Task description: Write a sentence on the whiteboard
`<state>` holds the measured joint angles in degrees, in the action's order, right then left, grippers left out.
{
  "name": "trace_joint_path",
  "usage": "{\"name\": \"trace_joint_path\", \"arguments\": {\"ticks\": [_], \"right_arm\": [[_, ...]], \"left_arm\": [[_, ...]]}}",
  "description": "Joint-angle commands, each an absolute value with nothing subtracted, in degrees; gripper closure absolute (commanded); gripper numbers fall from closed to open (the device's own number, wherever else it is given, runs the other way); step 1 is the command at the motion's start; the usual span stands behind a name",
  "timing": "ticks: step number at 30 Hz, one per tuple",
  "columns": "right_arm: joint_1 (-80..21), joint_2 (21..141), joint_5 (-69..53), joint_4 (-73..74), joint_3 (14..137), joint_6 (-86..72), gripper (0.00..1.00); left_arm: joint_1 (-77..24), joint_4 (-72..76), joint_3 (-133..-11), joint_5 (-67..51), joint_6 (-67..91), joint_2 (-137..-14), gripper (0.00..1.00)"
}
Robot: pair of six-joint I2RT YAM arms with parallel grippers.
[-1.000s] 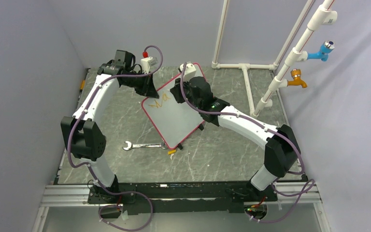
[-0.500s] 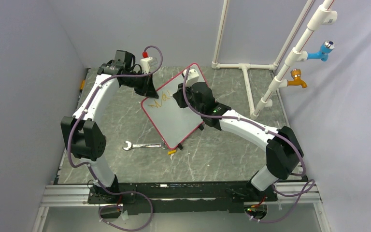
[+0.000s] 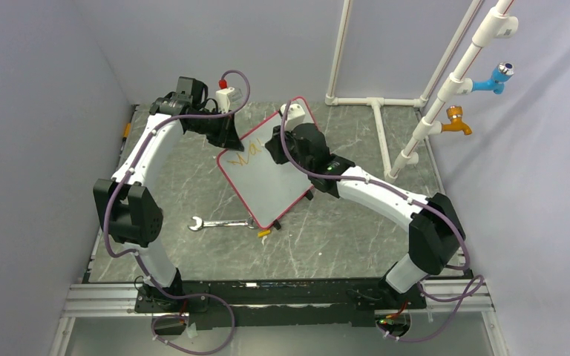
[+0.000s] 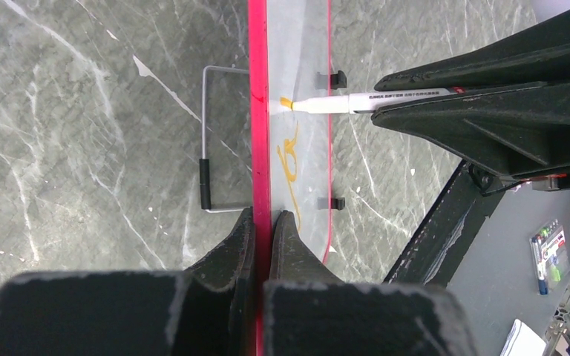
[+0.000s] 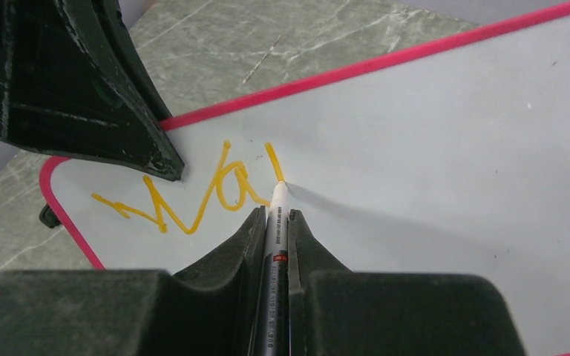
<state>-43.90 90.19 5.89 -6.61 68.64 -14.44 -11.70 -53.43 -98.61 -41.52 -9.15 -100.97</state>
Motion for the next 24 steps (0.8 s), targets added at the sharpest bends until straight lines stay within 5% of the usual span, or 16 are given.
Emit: {"name": "trace_joint_path", "arguments": {"ticks": [1,24], "right_arm": [[-43.72,91.76,6.35,-6.18,73.43,-12.95,1.0],[-42.53,90.92,8.47,-3.18,77.42,-12.34,1.0]], "left_arm": [[-13.49,-53.79,-97.47,-36.03,-15.03,-100.37,1.0],[-13.61,-53.87,-97.55,-35.82,-14.94,-100.54,1.0]]}}
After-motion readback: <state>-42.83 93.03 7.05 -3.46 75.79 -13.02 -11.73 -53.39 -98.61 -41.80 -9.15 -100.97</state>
